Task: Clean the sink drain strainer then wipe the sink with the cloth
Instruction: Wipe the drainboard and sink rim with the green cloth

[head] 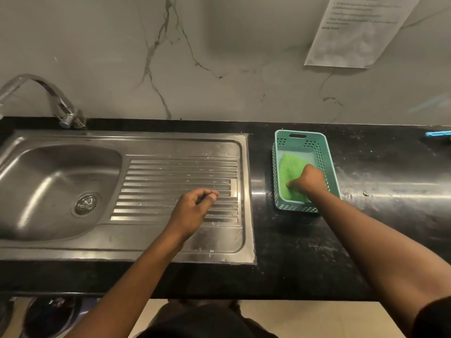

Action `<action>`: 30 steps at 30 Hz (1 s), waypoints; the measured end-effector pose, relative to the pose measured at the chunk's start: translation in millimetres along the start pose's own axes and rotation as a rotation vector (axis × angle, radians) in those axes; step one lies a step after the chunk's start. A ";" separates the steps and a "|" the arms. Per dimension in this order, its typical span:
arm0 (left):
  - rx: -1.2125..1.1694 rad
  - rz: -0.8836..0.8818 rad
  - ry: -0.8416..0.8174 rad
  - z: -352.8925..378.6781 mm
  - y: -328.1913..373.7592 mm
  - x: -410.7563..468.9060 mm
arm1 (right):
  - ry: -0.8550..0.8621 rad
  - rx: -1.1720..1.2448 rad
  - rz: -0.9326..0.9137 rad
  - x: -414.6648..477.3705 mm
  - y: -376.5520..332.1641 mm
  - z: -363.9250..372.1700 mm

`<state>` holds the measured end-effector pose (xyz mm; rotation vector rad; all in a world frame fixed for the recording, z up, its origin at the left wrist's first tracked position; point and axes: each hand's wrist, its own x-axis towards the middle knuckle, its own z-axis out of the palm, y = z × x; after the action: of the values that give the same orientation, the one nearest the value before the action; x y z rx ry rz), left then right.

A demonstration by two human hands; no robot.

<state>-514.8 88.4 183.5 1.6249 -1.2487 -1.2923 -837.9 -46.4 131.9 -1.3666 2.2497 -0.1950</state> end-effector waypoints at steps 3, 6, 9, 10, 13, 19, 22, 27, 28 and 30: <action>-0.010 0.004 0.004 -1.2 -0.1 4.7 | 0.045 0.103 -0.007 -7.0 -4.6 -1.4; -0.014 0.009 0.001 -3.7 -1.7 10.5 | 0.191 0.243 -0.054 -24.1 -15.4 -16.5; -0.027 -0.001 -0.012 -6.8 -3.6 16.7 | 0.319 0.413 -0.151 -45.5 -35.9 -38.5; -0.027 -0.002 -0.016 -7.7 -3.8 18.3 | 0.333 0.488 -0.197 -52.3 -44.5 -44.7; -0.035 -0.007 -0.027 -12.8 -4.2 24.0 | 0.216 0.686 -0.316 -62.1 -71.0 -53.3; -0.029 -0.023 -0.025 -35.3 -9.8 34.7 | -0.209 0.762 -0.251 -54.7 -120.8 -14.2; -0.032 -0.034 -0.014 -51.3 -15.5 40.5 | -0.124 0.642 -0.215 -44.9 -137.6 10.1; -0.023 -0.064 -0.021 -79.7 -30.3 50.1 | 0.282 0.401 -0.375 -26.2 -169.8 40.3; -0.020 -0.069 -0.022 -83.3 -32.2 50.8 | 0.299 0.254 -0.405 -22.2 -171.5 47.2; -0.014 -0.077 -0.023 -91.8 -37.0 53.6 | 0.207 -0.069 -0.405 -14.2 -170.4 69.4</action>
<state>-414.8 44.1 157.2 1.6668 -1.1989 -1.3669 -664.1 -108.0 139.2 -1.9085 2.1292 -0.4164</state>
